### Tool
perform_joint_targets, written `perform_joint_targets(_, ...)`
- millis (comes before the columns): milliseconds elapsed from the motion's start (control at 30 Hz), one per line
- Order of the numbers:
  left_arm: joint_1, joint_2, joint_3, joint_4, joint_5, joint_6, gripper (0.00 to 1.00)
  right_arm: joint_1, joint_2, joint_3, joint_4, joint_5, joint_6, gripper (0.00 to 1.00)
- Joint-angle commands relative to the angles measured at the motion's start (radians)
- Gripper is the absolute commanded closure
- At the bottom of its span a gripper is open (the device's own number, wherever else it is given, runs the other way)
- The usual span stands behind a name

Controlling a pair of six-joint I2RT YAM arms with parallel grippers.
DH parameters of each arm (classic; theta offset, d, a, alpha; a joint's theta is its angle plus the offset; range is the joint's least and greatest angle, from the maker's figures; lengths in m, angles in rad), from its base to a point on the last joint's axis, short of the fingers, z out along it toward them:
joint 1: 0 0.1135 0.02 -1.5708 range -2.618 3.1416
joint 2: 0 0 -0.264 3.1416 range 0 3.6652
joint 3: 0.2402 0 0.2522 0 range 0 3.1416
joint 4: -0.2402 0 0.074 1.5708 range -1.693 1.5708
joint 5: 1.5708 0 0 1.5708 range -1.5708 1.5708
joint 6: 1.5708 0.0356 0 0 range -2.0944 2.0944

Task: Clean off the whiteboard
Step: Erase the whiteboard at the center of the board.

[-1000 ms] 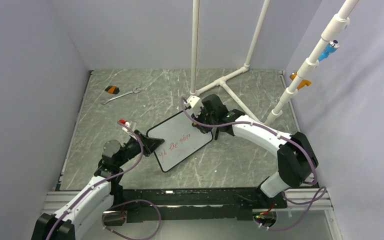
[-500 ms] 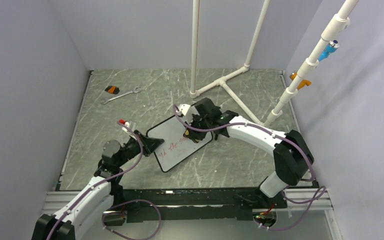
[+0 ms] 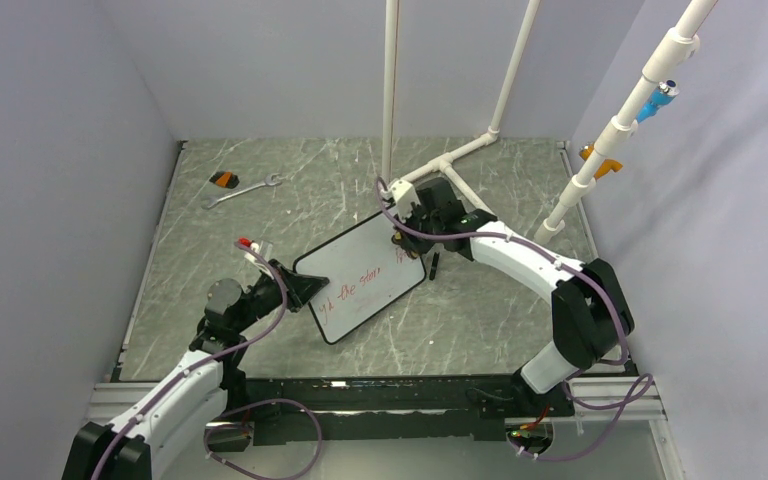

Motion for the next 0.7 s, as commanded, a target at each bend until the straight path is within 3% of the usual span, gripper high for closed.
perform_joint_targets(0, -0.032, -0.023, 0.015, 0.011, 0.217, 0.007, 1.0, 0.092, -0.004, 0.009, 0.053, -0.157, -0.047, 1.0)
perform_joint_targets(100, -0.032, -0.036, 0.015, 0.0, 0.214, 0.008, 1.0, 0.105, -0.004, 0.022, 0.05, -0.169, -0.033, 1.0)
perform_joint_targets(400, -0.032, -0.019, 0.015, 0.019, 0.224, 0.005, 1.0, -0.028, -0.022, -0.018, 0.136, 0.061, 0.034, 1.0)
perform_joint_targets(533, -0.034, -0.022, 0.013, 0.024, 0.227, 0.004, 1.0, -0.024, -0.005, -0.012, 0.108, -0.007, 0.001, 1.0)
perform_joint_targets(667, -0.035, -0.032, 0.01, 0.021, 0.222, 0.002, 1.0, 0.024, 0.001, 0.005, 0.033, -0.217, -0.085, 1.0)
